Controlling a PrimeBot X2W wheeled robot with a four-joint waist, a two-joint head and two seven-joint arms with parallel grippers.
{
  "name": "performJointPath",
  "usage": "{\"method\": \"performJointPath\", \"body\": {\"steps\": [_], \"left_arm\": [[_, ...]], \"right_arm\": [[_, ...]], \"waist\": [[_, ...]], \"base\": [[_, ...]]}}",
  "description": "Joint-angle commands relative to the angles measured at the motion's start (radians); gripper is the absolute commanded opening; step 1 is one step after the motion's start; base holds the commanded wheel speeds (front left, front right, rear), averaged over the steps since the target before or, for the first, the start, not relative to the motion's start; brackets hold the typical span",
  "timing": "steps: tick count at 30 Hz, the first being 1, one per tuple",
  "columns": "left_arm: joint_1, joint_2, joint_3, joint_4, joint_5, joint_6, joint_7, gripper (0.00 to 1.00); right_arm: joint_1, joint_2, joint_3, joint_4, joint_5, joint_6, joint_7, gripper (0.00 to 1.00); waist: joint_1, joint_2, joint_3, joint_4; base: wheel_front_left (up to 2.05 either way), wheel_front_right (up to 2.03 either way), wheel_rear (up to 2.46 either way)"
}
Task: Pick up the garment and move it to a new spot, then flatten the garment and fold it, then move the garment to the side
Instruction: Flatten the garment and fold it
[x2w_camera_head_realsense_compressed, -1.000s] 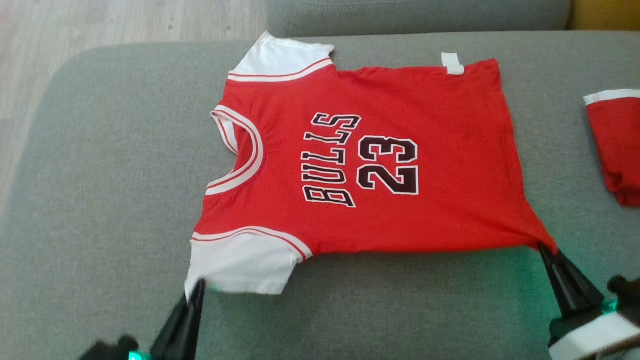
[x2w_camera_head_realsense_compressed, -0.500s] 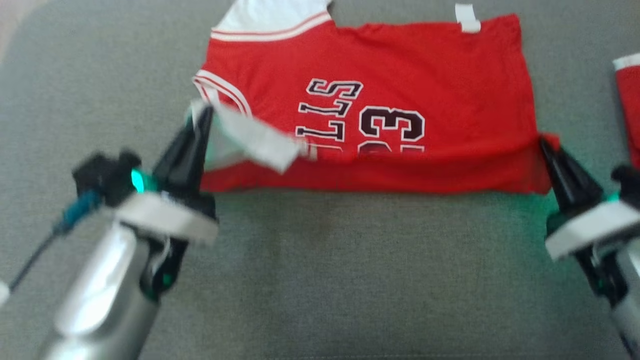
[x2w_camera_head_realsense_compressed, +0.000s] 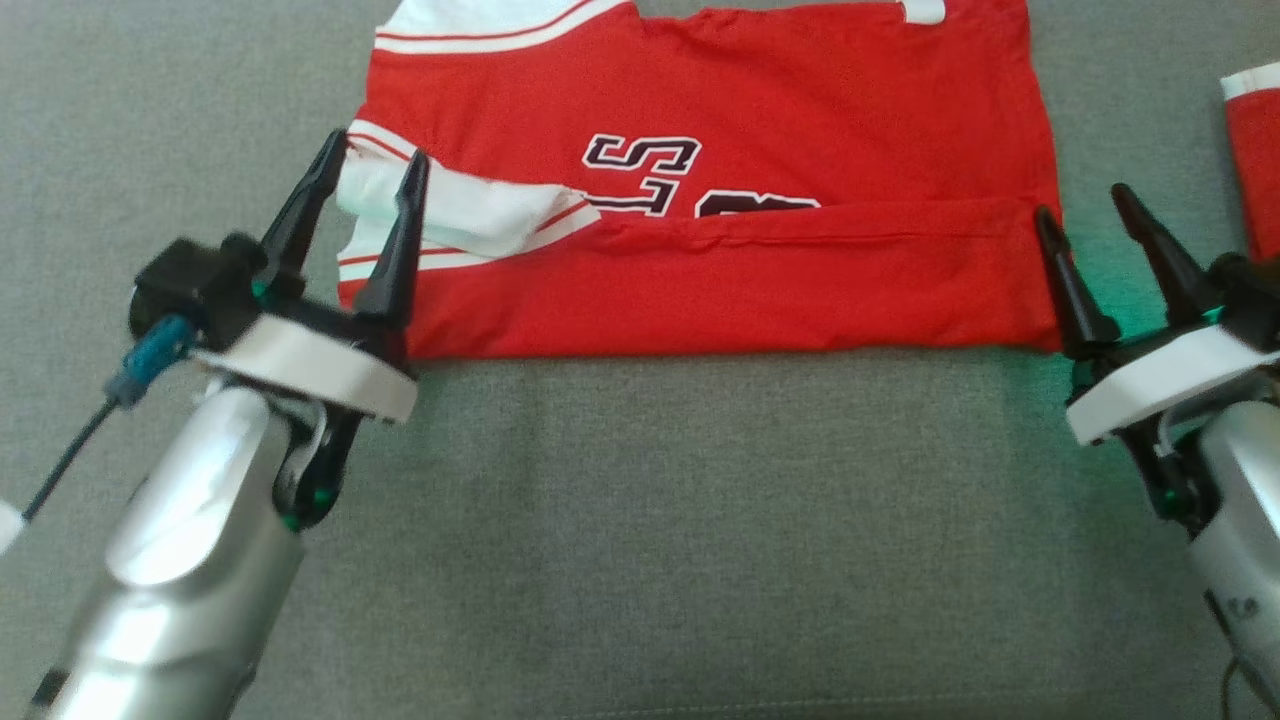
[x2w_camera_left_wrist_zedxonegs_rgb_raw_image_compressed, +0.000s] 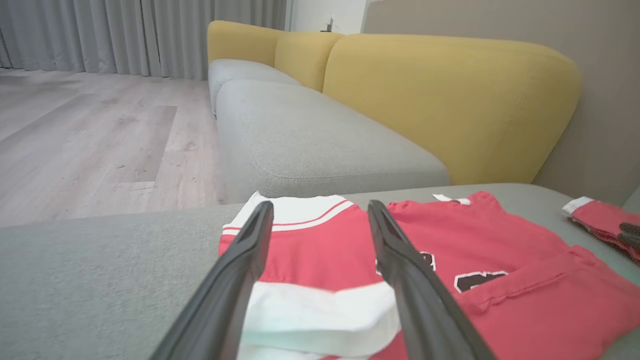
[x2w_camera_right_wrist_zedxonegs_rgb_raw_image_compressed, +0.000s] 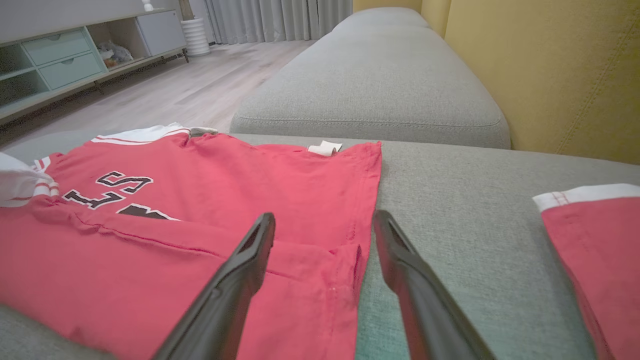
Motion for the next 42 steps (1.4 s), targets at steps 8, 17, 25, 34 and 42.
{"method": "performJointPath", "body": {"steps": [8,17,25,34,42], "left_arm": [[0.156,0.064,0.033,0.019,0.03,0.118,-0.011,1.0],[0.208,0.04,0.078,0.085,-0.065,0.141,0.027,1.0],[0.2,0.023,0.071,0.16,-0.095,0.119,0.056,0.5],[0.16,0.024,0.045,0.174,-0.077,0.066,0.006,0.0],[0.142,0.036,0.033,0.164,-0.036,0.063,-0.041,0.0]], "right_arm": [[0.087,0.037,-0.026,-0.045,0.004,-0.001,-0.022,1.0],[0.136,0.069,-0.045,-0.057,-0.005,-0.001,-0.022,1.0],[0.141,0.086,-0.041,-0.006,0.015,-0.001,-0.022,1.0],[0.125,0.098,-0.049,0.051,0.034,-0.001,-0.022,1.0],[0.133,0.096,-0.068,0.052,0.03,-0.001,-0.022,1.0]], "waist": [[-0.0001,0.0,-0.043,-0.004],[-0.0001,0.0,-0.033,-0.02],[-0.0001,0.0,-0.048,-0.02],[-0.0001,0.0,-0.036,0.003],[-0.0001,0.0,-0.036,0.006]], "base": [[0.0,0.0,0.0],[0.0,0.0,0.0],[0.0,0.0,0.0],[0.0,0.0,0.0],[0.0,0.0,0.0]]}}
